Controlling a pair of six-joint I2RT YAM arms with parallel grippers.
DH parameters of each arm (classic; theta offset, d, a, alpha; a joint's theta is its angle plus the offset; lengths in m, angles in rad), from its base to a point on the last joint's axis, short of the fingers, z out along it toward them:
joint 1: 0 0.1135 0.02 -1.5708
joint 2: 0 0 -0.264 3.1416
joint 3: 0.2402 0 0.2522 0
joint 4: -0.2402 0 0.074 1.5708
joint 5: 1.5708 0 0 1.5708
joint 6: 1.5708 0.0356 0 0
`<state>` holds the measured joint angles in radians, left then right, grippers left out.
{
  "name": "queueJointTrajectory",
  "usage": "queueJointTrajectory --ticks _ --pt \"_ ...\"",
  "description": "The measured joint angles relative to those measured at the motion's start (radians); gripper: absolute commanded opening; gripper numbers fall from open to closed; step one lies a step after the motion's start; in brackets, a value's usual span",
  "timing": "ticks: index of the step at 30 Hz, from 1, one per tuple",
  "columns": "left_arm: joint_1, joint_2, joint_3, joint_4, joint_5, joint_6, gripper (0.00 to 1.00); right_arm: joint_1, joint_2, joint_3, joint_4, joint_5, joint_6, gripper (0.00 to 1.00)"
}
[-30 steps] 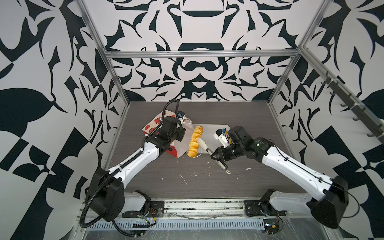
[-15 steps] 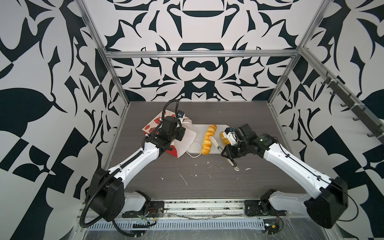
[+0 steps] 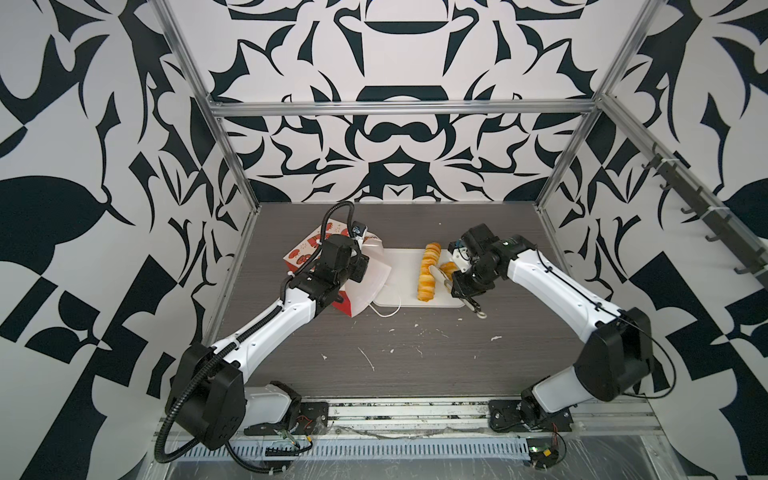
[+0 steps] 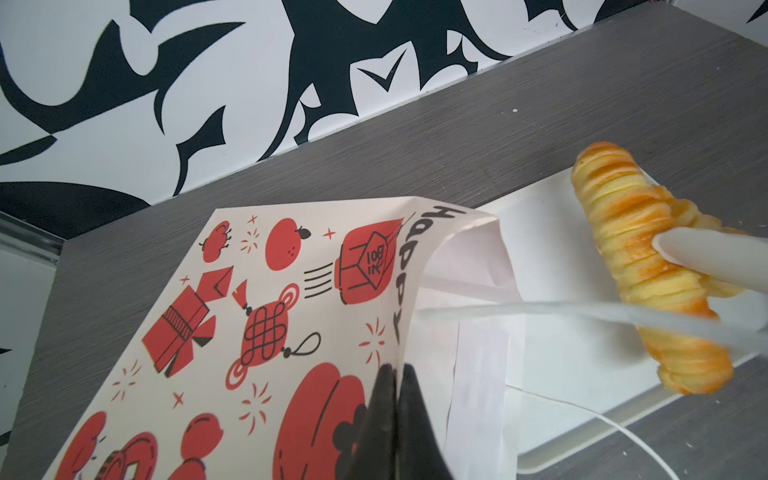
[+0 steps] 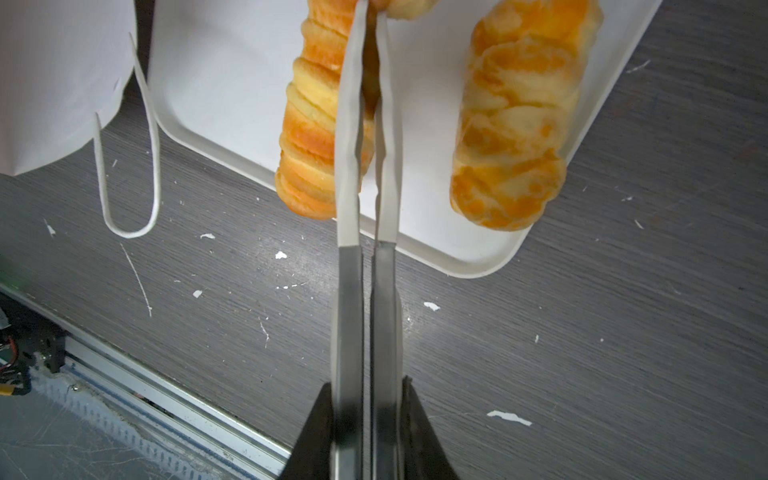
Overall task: Take the fake bread out of the paper bag
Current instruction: 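Lower the twisted bread onto the tray beside the bun and open the tongs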
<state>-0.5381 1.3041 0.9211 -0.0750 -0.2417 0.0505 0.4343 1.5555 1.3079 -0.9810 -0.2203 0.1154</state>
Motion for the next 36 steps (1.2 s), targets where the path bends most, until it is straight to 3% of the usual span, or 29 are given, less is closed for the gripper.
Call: queueJointTrajectory --ticks 4,8,13,26,36 --pt "0.000 0.000 -0.003 0.005 0.000 -0.002 0.00 0.000 0.077 0.031 -0.015 0.021 -0.023 0.25" --pt "0.000 0.000 -0.004 0.006 0.000 -0.002 0.00 0.000 0.110 0.036 -0.021 0.050 -0.032 0.37" --pt "0.000 0.000 -0.004 0.010 0.000 -0.002 0.00 -0.001 0.103 0.036 -0.019 0.087 -0.029 0.41" --pt "-0.001 -0.001 -0.009 0.011 0.001 -0.002 0.00 -0.001 -0.047 0.008 0.043 0.099 0.040 0.40" --pt "-0.001 -0.001 -0.009 0.011 0.002 -0.002 0.00 0.083 -0.035 -0.024 0.127 -0.038 0.097 0.38"
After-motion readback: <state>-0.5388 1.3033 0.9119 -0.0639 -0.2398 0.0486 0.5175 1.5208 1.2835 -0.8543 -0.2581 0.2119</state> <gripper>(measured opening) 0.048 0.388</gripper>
